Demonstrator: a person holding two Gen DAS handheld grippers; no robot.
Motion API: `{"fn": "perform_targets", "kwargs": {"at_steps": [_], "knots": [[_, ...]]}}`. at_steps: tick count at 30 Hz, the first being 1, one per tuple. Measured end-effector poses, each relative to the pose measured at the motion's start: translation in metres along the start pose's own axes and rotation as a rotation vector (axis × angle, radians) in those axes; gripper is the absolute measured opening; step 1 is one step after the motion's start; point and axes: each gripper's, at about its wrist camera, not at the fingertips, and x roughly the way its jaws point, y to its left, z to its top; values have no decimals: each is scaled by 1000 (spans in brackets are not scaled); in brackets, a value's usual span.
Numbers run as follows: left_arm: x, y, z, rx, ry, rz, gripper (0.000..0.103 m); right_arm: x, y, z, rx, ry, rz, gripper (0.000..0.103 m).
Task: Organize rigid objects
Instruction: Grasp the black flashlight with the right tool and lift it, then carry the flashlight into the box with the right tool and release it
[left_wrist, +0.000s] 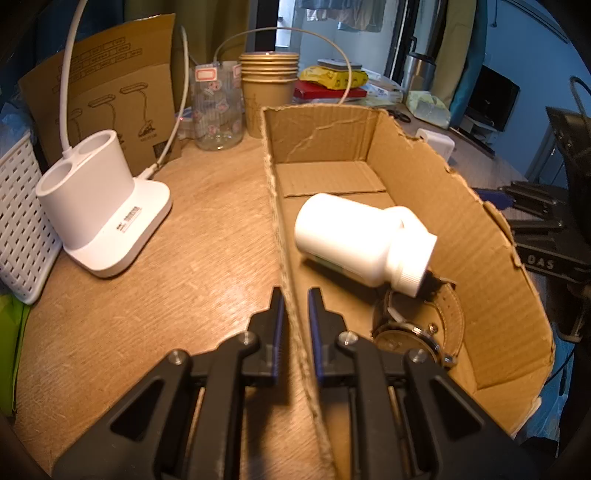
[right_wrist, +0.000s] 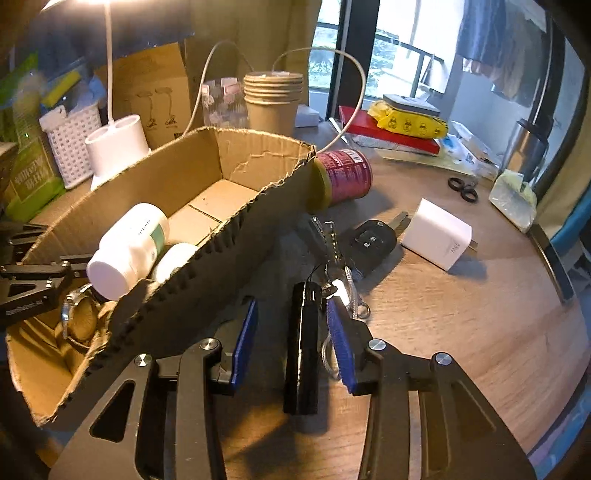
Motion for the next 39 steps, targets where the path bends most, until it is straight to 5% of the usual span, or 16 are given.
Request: {"fn": "perform_targets", "kwargs": {"at_steps": [7, 11, 19, 26, 39], "knots": [[0, 0, 0, 0, 0, 0, 14, 17, 4, 2, -12, 36, 22, 36], [0, 0, 0, 0, 0, 0, 14, 25, 2, 3, -7, 46, 35, 23], [0, -1, 0, 0, 0, 0, 14, 26, -6, -1, 34, 44, 57, 21], [0, -1, 0, 0, 0, 0, 14, -1, -33, -1, 192, -65, 155, 21], [0, -1, 0, 0, 0, 0, 14, -55, -50, 15, 249, -219, 153, 21]]}}
